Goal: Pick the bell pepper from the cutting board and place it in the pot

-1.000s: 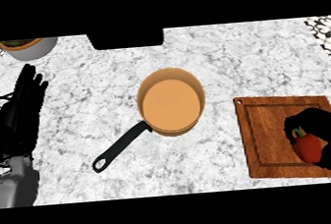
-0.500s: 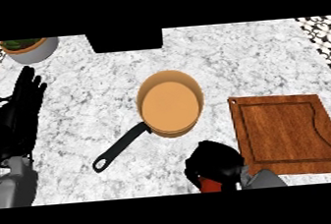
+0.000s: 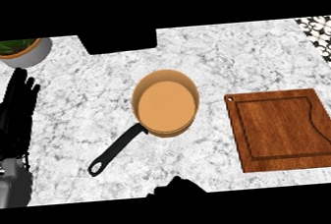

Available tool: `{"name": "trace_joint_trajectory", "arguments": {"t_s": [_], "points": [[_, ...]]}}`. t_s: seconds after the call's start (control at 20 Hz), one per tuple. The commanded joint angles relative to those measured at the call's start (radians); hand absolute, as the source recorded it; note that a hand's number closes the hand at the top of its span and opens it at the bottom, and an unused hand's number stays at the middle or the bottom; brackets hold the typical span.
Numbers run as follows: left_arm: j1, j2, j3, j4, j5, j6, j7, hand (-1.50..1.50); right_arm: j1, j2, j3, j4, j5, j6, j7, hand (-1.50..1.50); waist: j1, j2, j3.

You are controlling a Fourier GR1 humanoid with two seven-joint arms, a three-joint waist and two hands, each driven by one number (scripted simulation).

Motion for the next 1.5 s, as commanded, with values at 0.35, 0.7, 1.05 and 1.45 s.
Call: {"name": "trace_joint_trajectory", "arguments": {"t_s": [0.35, 0.7, 1.05, 1.45], "points": [[-0.020, 0.006, 0.005, 0.009, 0.008, -0.015, -0.012, 0.00, -0.084, 0.016, 0.121, -0.263, 0.065, -0.243, 0.450, 1.50, 0.021, 0.016, 0.001], [0.001, -0.017, -0.026, 0.001, -0.011, -0.018, -0.044, 0.00, -0.272, 0.014, 0.045, -0.279, -0.031, -0.218, 0.664, 1.50, 0.058, 0.027, 0.001], [0.001, -0.004, -0.019, -0.056, 0.021, -0.047, 0.021, 0.00, -0.649, 0.018, -0.176, -0.085, -0.241, -0.264, 0.835, 1.50, 0.069, 0.030, 0.003], [-0.017, -0.013, -0.009, 0.009, 0.006, -0.039, -0.024, 0.00, -0.719, -0.085, -0.214, 0.230, -0.002, -0.328, 0.686, 1.50, 0.065, 0.031, 0.003]]}}
